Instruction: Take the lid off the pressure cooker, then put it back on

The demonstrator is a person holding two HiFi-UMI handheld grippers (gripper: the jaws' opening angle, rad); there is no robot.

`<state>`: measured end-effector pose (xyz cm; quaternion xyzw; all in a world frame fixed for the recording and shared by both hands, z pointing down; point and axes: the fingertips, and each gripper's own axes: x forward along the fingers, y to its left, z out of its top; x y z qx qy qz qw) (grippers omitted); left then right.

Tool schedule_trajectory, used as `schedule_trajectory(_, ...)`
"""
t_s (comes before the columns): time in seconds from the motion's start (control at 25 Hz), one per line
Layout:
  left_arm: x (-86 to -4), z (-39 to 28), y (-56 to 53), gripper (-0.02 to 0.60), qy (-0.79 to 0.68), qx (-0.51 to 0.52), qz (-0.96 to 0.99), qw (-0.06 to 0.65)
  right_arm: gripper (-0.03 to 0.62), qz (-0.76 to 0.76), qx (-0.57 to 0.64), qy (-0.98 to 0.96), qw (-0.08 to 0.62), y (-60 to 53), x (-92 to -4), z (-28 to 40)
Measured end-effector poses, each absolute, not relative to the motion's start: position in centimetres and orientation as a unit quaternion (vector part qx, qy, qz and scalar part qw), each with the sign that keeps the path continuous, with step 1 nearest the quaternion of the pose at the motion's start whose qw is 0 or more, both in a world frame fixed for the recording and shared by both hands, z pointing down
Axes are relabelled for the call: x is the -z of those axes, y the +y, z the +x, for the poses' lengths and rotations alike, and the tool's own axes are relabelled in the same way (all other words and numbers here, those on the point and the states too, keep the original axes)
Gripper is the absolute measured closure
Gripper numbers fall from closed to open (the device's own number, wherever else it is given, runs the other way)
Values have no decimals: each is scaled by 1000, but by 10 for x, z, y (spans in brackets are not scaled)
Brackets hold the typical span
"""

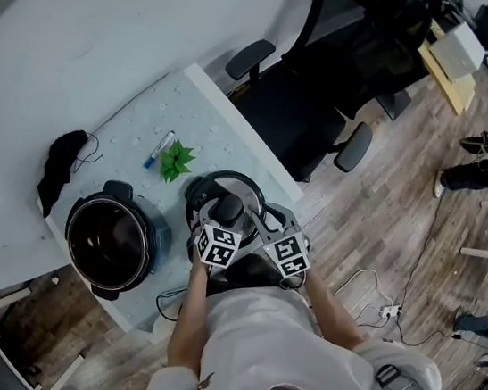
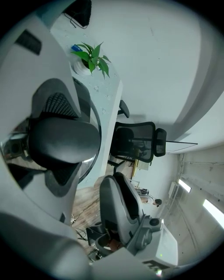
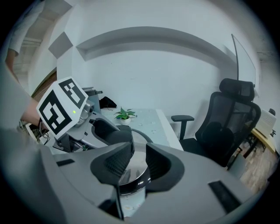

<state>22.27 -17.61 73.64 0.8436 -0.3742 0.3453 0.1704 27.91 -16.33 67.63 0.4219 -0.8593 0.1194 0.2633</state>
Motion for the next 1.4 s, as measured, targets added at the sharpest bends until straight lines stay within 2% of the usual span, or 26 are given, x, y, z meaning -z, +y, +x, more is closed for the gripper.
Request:
schedule_trajectory(0.16, -730, 222, -167, 253, -365, -346, 845, 183, 484, 428, -121, -857, 260, -160, -672, 280)
schedule_trajectory(0.84, -725, 212, -165, 259, -372, -353, 839, 180, 484, 424, -134, -856, 263, -149, -678, 274)
schedule_trajectory(1.4, -737, 222, -172, 308, -367, -381, 826, 196, 484, 416, -137, -859, 265, -152, -680, 281)
